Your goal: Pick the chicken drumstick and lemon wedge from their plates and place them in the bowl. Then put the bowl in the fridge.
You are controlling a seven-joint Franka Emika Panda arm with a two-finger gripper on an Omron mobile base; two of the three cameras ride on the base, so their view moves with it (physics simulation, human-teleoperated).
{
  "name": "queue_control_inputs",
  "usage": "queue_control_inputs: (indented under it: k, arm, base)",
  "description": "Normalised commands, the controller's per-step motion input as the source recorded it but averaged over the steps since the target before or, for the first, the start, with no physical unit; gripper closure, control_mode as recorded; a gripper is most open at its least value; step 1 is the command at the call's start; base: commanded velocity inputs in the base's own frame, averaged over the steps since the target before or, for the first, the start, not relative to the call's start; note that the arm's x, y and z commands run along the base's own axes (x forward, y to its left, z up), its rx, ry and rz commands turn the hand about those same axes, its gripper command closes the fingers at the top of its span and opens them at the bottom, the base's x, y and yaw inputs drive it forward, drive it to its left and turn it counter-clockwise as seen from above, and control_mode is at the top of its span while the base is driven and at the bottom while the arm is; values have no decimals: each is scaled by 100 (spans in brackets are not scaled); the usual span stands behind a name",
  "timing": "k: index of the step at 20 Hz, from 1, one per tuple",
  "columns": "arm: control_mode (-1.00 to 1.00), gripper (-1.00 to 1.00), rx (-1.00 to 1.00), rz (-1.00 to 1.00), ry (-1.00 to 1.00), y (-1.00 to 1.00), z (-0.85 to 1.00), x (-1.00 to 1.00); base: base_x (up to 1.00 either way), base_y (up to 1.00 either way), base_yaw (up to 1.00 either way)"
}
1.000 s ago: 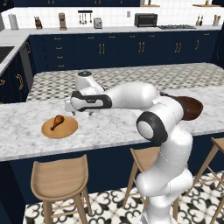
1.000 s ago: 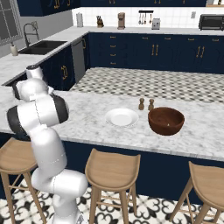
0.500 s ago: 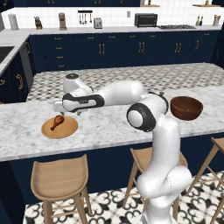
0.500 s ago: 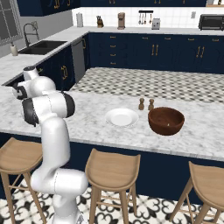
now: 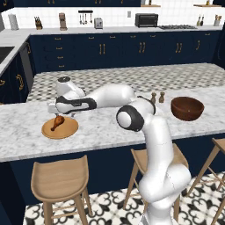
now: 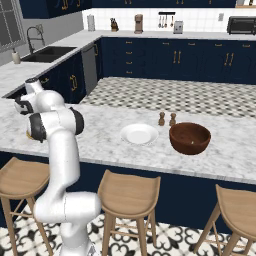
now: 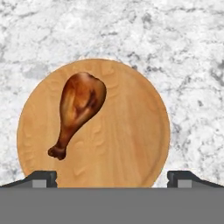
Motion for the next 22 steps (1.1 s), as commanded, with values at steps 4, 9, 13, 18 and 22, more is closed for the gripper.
queue_control_inputs:
  k: [4, 9, 13, 18, 22]
  arm:
    - [-100, -100, 0, -17, 0, 27, -23, 45]
    - [-100, -100, 0, -15, 2, 23, -29, 40]
    - [-100, -100, 0, -5, 10, 6, -16, 14]
    - [-100, -100, 0, -1, 10, 4, -11, 14]
    - [-100, -100, 0, -1, 4, 10, -23, 15]
  base:
    - [0, 0, 0]
    - [0, 0, 0]
    - [0, 0, 0]
    - [0, 0, 0]
    - [0, 0, 0]
